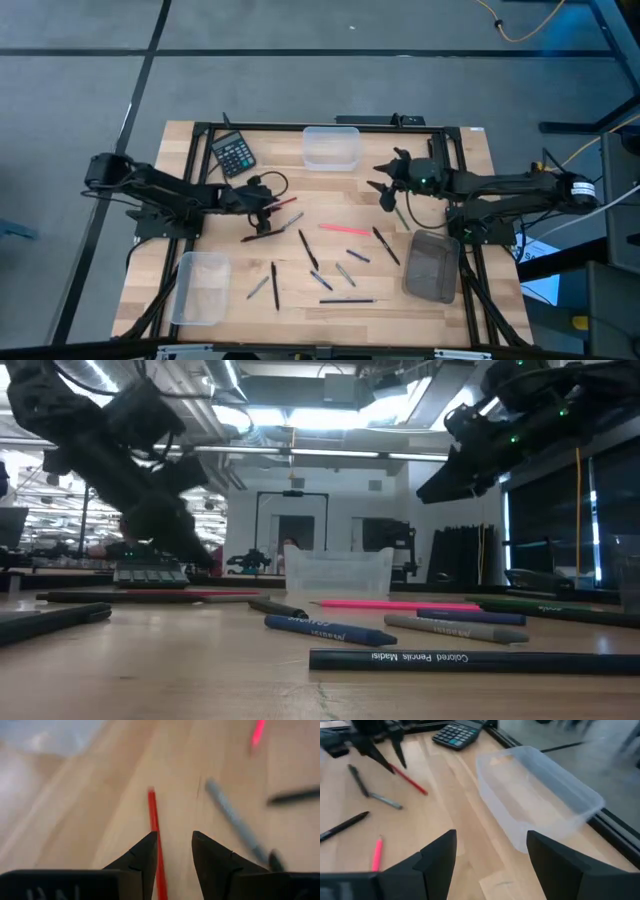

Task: Sort crayons/erasers/pens/pencils in bins
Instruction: Put the red pencil into the top transparent bin

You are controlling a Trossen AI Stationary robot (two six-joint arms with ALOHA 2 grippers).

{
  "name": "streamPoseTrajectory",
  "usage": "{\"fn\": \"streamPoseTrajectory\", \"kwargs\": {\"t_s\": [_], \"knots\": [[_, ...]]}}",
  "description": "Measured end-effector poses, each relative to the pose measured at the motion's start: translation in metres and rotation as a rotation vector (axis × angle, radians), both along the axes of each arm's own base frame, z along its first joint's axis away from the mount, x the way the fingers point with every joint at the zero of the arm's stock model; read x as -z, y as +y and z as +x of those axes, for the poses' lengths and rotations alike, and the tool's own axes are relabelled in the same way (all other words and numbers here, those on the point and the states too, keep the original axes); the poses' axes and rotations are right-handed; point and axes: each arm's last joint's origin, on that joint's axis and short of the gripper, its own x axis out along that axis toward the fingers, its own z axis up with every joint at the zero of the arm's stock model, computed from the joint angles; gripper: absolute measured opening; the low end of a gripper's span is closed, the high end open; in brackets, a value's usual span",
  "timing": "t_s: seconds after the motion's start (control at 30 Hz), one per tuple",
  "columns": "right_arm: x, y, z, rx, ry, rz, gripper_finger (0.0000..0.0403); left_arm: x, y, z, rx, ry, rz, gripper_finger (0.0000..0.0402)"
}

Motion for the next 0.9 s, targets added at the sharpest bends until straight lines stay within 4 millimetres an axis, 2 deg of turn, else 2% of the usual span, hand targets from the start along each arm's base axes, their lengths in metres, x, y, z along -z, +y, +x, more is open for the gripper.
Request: {"fn": "streamPoseTrajectory", "kwargs": {"t_s": [0.13,0.37,0.53,0.77,0.9], "knots": [[-0.005,0.001,0.006,-0.066,-0.033,0.046,0.0245,0.013,0.002,0.000,-0.052,0.072,0.016,0.0114],[-0.013,0.000,0.012,-0.066,-0.052,0.042,0.0245,0.024,0.002,0.002,-0.080,0.111,-0.006,0.0098],[-0.009,-0.001,0.014,-0.064,-0.034,0.048,0.0245,0.028,0.002,0.003,-0.077,0.132,-0.003,0.0072],[-0.005,0.000,0.014,-0.049,-0.016,0.088,0.0245,0.029,0.002,0.003,-0.069,0.136,-0.004,0.0012],[-0.003,0.003,0.014,-0.056,0.001,0.105,0.0245,0.029,0.002,0.003,-0.069,0.137,-0.003,0.0008]]}}
